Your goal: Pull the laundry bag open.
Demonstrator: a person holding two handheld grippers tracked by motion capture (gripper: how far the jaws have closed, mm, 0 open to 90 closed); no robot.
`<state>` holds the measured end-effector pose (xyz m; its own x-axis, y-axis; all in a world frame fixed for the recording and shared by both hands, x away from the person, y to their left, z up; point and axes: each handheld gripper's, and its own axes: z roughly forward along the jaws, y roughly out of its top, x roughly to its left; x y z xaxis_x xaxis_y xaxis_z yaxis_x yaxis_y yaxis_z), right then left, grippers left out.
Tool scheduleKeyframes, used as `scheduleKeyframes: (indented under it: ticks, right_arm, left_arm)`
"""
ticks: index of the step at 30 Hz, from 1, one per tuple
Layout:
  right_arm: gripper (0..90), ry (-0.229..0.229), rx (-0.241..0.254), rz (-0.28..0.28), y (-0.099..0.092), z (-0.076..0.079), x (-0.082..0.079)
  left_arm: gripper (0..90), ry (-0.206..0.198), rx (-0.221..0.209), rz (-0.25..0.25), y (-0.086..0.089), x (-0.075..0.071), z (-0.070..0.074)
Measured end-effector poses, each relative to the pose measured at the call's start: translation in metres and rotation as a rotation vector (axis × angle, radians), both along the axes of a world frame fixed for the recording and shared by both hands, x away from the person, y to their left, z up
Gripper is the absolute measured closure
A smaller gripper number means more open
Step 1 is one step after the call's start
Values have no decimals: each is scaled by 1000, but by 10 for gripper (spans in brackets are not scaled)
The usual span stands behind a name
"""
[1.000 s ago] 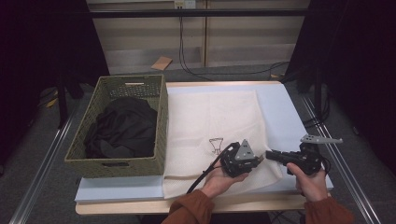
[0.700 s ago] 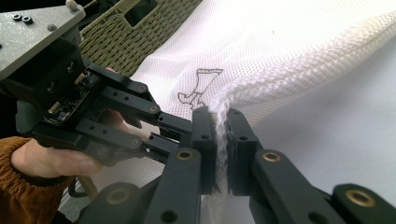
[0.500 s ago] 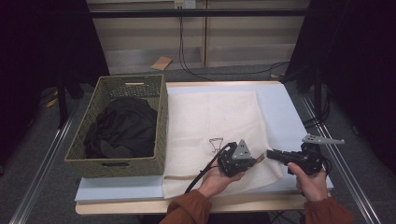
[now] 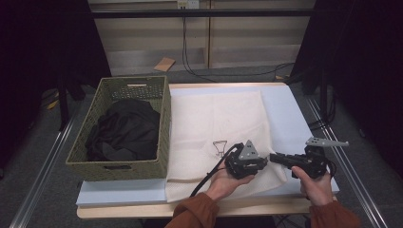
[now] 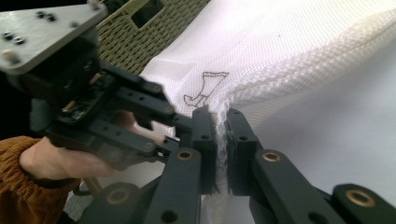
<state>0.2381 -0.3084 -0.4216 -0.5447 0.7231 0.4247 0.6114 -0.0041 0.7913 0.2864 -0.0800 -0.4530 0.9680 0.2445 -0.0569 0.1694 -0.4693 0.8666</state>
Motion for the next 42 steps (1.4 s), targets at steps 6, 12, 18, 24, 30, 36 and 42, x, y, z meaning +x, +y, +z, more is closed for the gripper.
scheduleKeyframes:
  ticks: [6, 12, 18, 24, 30, 36, 42]
  right_arm:
    - [845, 2, -3, 11, 2, 1, -1]
    - [845, 5, -17, 26, 7, 2, -3]
    - [844, 3, -29, 18, 8, 2, -3]
    - [845, 1, -14, 5, 2, 0, -3]
    - [845, 11, -1, -17, -7, -2, -1]
    - [845, 1, -2, 5, -2, -1, -2]
    - [845, 4, -11, 34, 7, 2, -3]
  left_arm:
    - [734, -33, 10, 5, -4, -2, -1]
    - [737, -46, 20, 33, -5, -4, -2]
    - [813, -82, 31, 42, -10, -5, -2]
    - [816, -75, 58, 25, -8, -6, -1]
    - [817, -72, 61, 9, -2, -5, 3]
    - [816, -76, 60, 10, -2, -4, 2]
    - [807, -57, 47, 25, -6, -3, -1]
